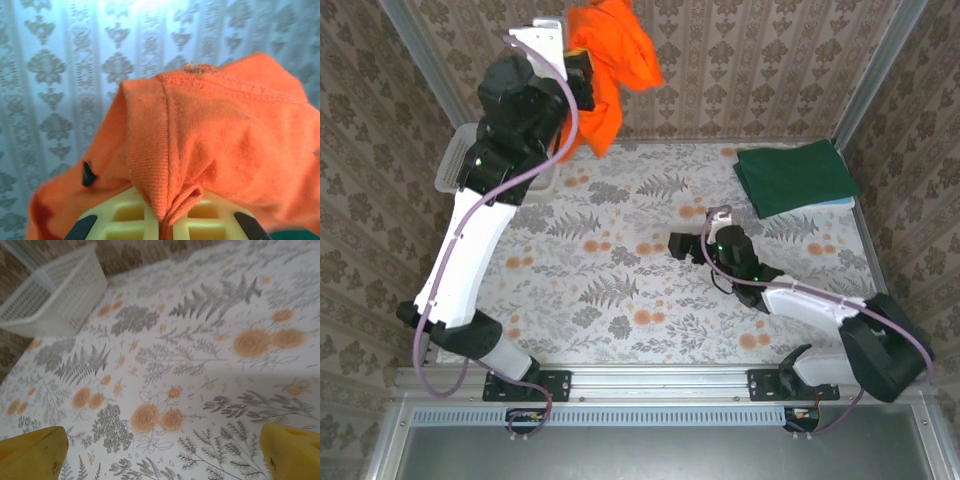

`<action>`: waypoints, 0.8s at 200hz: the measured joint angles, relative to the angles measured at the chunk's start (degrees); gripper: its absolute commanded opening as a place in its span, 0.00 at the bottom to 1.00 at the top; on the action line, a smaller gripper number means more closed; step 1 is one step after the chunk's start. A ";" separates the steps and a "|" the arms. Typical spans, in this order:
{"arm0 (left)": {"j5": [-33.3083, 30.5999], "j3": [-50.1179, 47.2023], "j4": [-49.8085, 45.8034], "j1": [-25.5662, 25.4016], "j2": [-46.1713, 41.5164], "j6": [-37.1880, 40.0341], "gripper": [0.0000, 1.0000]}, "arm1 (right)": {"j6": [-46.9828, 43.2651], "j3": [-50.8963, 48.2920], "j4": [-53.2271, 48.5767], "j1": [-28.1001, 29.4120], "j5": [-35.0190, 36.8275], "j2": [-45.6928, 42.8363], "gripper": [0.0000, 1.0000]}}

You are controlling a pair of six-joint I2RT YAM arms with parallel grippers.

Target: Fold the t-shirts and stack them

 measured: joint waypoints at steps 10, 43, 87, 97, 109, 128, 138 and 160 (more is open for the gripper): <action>-0.26 -0.59 -0.61 -1.57 -0.61 -0.33 0.11 | 0.02 -1.36 0.55 0.00 1.57 -2.84 1.00; -3.91 -4.83 -2.93 -3.98 3.26 -2.27 0.31 | 0.52 -4.50 0.04 -0.48 8.48 -12.17 1.00; 3.21 0.44 -9.70 0.98 24.28 -11.32 1.00 | 6.71 -4.11 -7.87 -8.28 13.11 -15.28 0.99; 4.61 -3.89 -9.75 2.75 26.58 -13.64 1.00 | 8.70 -3.21 -11.67 -11.37 13.18 -14.14 0.98; 5.95 -11.93 -8.98 4.57 26.18 -15.65 1.00 | 10.80 -2.14 -15.43 -14.19 13.14 -12.70 0.96; 7.58 -26.75 -6.08 7.19 21.88 -19.39 0.99 | 12.72 -0.63 -19.96 -16.09 12.35 -10.82 0.94; 8.41 -33.88 -4.44 8.17 18.43 -21.20 0.97 | 13.18 0.33 -21.53 -16.20 11.76 -9.90 0.92; 10.38 -48.35 -0.28 8.83 7.76 -24.79 0.82 | 13.77 3.32 -23.52 -16.20 9.20 -6.23 0.85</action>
